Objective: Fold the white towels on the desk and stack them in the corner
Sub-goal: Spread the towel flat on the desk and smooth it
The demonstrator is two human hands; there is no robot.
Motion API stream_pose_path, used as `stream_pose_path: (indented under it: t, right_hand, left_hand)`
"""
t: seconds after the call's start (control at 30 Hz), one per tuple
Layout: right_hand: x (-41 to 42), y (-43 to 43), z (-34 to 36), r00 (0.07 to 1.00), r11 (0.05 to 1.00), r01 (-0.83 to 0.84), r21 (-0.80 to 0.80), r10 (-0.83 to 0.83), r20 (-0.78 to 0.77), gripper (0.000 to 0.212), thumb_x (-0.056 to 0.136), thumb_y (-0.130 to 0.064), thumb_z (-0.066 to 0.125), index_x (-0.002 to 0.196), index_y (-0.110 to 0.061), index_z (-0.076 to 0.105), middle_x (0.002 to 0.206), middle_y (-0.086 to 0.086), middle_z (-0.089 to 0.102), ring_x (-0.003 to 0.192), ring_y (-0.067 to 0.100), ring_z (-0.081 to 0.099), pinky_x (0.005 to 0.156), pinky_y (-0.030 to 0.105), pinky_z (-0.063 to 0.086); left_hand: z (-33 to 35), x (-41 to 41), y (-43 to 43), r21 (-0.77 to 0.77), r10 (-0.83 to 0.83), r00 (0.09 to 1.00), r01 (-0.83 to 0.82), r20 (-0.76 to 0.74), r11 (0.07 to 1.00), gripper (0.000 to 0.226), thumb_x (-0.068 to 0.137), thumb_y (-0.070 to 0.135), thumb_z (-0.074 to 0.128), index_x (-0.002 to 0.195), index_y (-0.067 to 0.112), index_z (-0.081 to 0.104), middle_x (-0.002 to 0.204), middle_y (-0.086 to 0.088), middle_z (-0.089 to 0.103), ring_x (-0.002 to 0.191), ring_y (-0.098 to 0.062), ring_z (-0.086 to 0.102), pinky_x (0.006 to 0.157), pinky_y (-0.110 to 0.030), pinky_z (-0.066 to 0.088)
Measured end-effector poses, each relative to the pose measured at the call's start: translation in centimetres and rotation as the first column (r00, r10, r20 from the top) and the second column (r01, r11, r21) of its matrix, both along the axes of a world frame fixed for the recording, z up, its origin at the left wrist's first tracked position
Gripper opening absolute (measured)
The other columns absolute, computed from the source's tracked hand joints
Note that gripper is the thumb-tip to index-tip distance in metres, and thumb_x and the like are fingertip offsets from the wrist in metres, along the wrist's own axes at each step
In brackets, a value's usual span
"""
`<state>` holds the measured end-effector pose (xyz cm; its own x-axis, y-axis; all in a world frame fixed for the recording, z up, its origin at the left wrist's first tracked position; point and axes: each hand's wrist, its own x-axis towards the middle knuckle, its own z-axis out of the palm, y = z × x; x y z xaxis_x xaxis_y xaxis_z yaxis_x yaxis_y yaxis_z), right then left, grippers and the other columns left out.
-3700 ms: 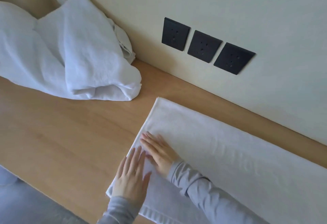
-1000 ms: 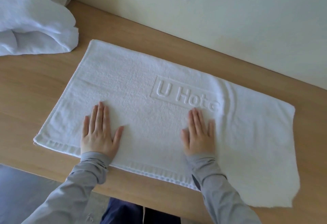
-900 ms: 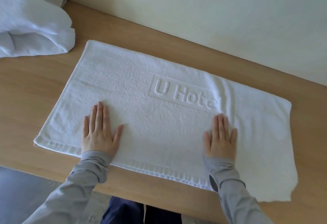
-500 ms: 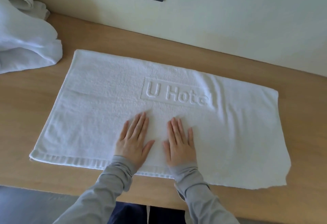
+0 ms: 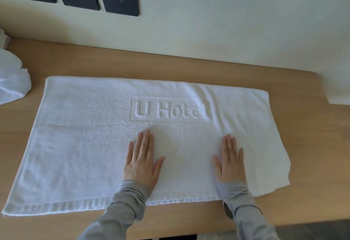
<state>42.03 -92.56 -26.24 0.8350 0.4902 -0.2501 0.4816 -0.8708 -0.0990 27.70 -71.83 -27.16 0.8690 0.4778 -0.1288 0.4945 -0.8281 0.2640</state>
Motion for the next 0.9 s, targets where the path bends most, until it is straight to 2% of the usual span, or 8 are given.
stream_pose_path:
  t: [0.07,0.13,0.23,0.37,0.6,0.77,0.83,0.9]
  right_hand:
    - [-0.5,2.8,-0.1,0.978,0.976,-0.207,0.059,0.209,-0.016,0.056,0.099,-0.035,0.018,0.142,-0.014,-0.011,0.152,-0.001,-0.016,0.143,0.02,-0.014,0.116,0.033,-0.015]
    - [0.0,5.5,-0.2,0.933,0.932,-0.36,0.048,0.361,-0.018,0.055,0.097,-0.037,0.004,0.144,-0.012,-0.006,0.154,0.001,-0.011,0.145,0.021,-0.008,0.116,0.033,-0.013]
    - [2.3,8.3,-0.1,0.897,0.898,-0.44,-0.007,0.439,0.057,0.061,0.097,-0.032,0.003,0.141,-0.005,0.034,0.15,0.01,0.031,0.14,0.024,0.027,0.117,0.04,0.018]
    - [6.9,7.3,-1.3,0.824,0.824,-0.566,0.026,0.566,0.024,0.058,0.096,-0.039,0.019,0.145,-0.009,0.028,0.154,0.005,0.024,0.144,0.02,0.016,0.117,0.045,0.015]
    - [16.9,-2.0,-1.3,0.945,0.947,-0.32,-0.033,0.321,0.059,0.062,0.093,-0.046,0.007,0.148,-0.019,-0.002,0.156,-0.007,-0.008,0.144,0.006,-0.011,0.119,0.035,-0.004]
    - [21.0,-4.3,-0.5,0.993,0.995,-0.098,-0.003,0.098,0.065,0.061,0.099,-0.035,0.024,0.148,-0.01,-0.003,0.158,0.004,-0.007,0.144,0.012,-0.011,0.119,0.04,-0.005]
    - [19.6,-1.0,-0.2,0.983,0.978,-0.171,0.116,0.161,0.091,0.062,0.099,-0.032,0.031,0.148,-0.006,0.002,0.158,0.009,-0.002,0.145,0.019,-0.006,0.119,0.04,-0.006]
    - [16.9,3.9,-0.3,0.909,0.889,-0.417,0.187,0.406,0.095,0.06,0.099,-0.03,0.032,0.148,-0.008,0.005,0.157,0.008,0.001,0.145,0.02,-0.003,0.117,0.038,-0.009]
  left_hand:
    - [0.6,2.6,-0.9,-0.007,-0.028,0.999,0.028,0.04,1.0,0.07,0.093,0.05,0.012,0.145,0.005,0.026,0.153,-0.009,0.021,0.142,-0.028,0.016,0.117,-0.042,0.006]
    - [0.9,5.4,-1.9,0.003,-0.032,0.998,0.032,0.052,0.999,0.067,0.092,0.047,0.009,0.147,0.007,0.015,0.155,-0.007,0.01,0.143,-0.026,0.005,0.119,-0.043,0.001]
    - [0.3,8.8,-2.7,0.032,0.019,0.999,-0.02,0.027,0.999,0.063,0.093,0.04,0.002,0.148,0.009,0.004,0.157,-0.005,-0.001,0.143,-0.023,-0.009,0.116,-0.039,-0.006]
    - [-1.4,9.8,-2.7,0.047,0.065,0.998,-0.065,0.003,0.997,0.071,0.089,0.052,-0.001,0.147,0.012,0.002,0.156,-0.004,-0.003,0.143,-0.019,-0.008,0.117,-0.036,-0.008]
    - [-1.3,9.7,-2.8,0.089,0.074,0.997,-0.073,-0.008,0.993,0.071,0.094,0.053,0.01,0.146,0.007,0.024,0.154,-0.007,0.021,0.143,-0.021,0.017,0.117,-0.038,0.008]
    - [-0.8,9.9,-3.1,0.126,0.096,0.995,-0.091,-0.034,0.988,0.072,0.093,0.053,0.008,0.146,0.007,0.023,0.154,-0.006,0.021,0.143,-0.021,0.014,0.117,-0.037,0.007]
    - [-0.8,10.0,-3.1,0.136,0.099,0.994,-0.092,-0.045,0.986,0.071,0.093,0.053,0.009,0.146,0.008,0.023,0.154,-0.006,0.021,0.143,-0.021,0.015,0.116,-0.038,0.008]
    - [-0.8,10.0,-3.1,0.14,0.102,0.993,-0.093,-0.059,0.986,0.071,0.093,0.053,0.009,0.147,0.008,0.023,0.154,-0.006,0.02,0.143,-0.021,0.015,0.116,-0.039,0.009]
